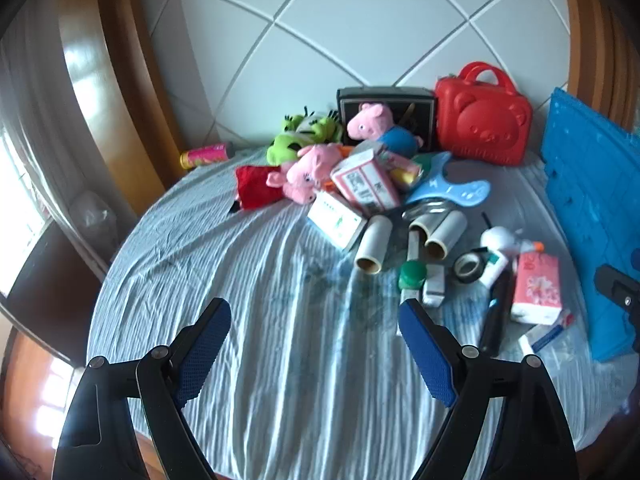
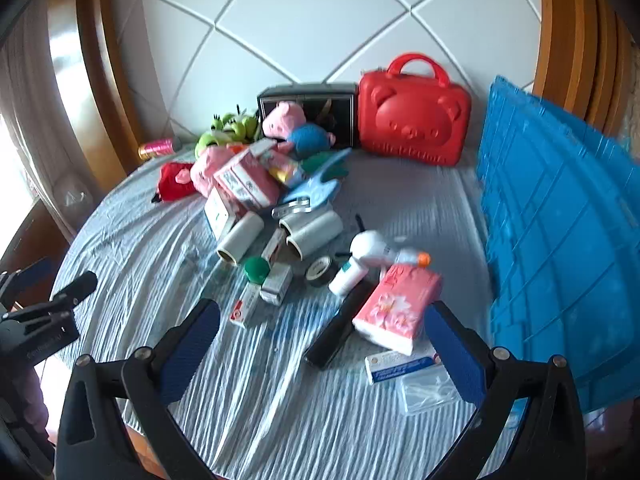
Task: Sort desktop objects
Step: 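Withdraw both tools from the bin back over the table pile, then close the left tool on the red-white ointment box while the right tool grips a white medicine box, then lift the ointment box with the left tool while the right tool carries the white box toward the bin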
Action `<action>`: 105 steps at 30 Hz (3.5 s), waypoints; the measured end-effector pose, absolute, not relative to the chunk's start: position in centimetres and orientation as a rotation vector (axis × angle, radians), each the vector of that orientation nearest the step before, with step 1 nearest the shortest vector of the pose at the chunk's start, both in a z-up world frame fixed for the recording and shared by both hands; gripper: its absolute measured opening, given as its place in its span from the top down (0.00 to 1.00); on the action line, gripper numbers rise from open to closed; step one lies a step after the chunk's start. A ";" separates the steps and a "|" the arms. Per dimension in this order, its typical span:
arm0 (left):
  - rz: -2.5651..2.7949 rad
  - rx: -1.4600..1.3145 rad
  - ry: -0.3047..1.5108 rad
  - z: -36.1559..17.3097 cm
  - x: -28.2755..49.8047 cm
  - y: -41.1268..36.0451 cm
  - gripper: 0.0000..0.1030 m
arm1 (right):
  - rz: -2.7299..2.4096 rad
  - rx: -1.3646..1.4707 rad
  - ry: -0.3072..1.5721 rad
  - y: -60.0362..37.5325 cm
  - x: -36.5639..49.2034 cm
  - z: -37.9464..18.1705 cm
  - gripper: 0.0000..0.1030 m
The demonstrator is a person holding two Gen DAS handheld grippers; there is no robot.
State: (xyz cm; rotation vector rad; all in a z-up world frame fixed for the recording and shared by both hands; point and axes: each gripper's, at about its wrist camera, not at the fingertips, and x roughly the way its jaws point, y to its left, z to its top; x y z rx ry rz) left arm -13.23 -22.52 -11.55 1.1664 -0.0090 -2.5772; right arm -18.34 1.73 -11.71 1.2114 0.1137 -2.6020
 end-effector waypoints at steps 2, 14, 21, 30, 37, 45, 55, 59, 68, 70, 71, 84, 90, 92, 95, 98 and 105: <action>-2.556 1.207 0.008 -13.4 -13.8 -23.4 0.16 | -2.573 1.306 0.122 1.1 -18.8 -14.3 0.00; -2.493 1.454 -0.004 -23.6 -20.8 -19.3 0.16 | -2.403 1.470 0.039 -0.1 -25.1 -23.8 0.00; -2.458 1.574 -0.042 -27.9 -25.3 -17.5 0.28 | -2.375 1.564 0.070 -0.6 -27.6 -26.3 0.00; -2.442 1.618 -0.080 -30.1 -28.1 -20.0 0.56 | -2.356 1.584 0.003 -4.0 -29.9 -28.0 0.00; -2.563 1.713 0.097 -29.3 -27.2 -21.2 0.48 | -2.372 1.616 -0.041 -5.2 -31.0 -28.7 0.00; -2.562 1.748 -0.120 -31.0 -28.7 -17.5 0.49 | -2.408 1.676 -0.075 -3.8 -31.5 -29.2 0.00; -2.440 1.633 -0.043 -32.1 -29.8 -24.6 0.70 | -2.301 1.665 -0.030 -9.4 -33.1 -31.0 0.00; -2.429 1.633 -0.017 -32.8 -30.2 -25.4 0.69 | -2.299 1.699 0.052 -10.5 -33.6 -31.9 0.26; -2.428 1.619 0.015 -33.7 -31.5 -26.3 0.58 | -2.315 1.732 0.184 -11.7 -34.0 -31.6 0.31; -2.445 1.643 0.058 -33.8 -31.4 -26.6 0.73 | -2.298 1.727 0.183 -12.0 -34.0 -31.7 0.19; -2.448 1.650 0.064 -33.6 -31.1 -26.6 0.74 | -2.292 1.725 0.163 -12.1 -34.0 -31.7 0.13; -2.560 1.491 -0.037 -27.6 -27.5 -24.8 0.75 | -2.309 1.693 0.177 -10.8 -31.3 -30.3 0.67; -2.592 1.462 0.002 -25.4 -25.2 -25.0 0.75 | -2.297 1.630 0.098 -8.5 -28.9 -28.2 0.68; -2.599 1.445 0.005 -24.8 -24.5 -24.8 0.75 | -2.301 1.594 0.081 -7.9 -28.2 -27.1 0.69; -2.611 1.421 0.017 -23.8 -23.7 -24.4 0.75 | -2.308 1.564 0.053 -6.8 -27.9 -26.2 0.69; -2.613 1.407 0.036 -23.1 -23.1 -24.7 0.75 | -2.302 1.566 0.016 -6.5 -28.0 -26.6 0.69; -2.588 1.426 0.031 -24.1 -23.9 -25.1 0.75 | -2.290 1.578 -0.039 -8.7 -29.6 -28.5 0.69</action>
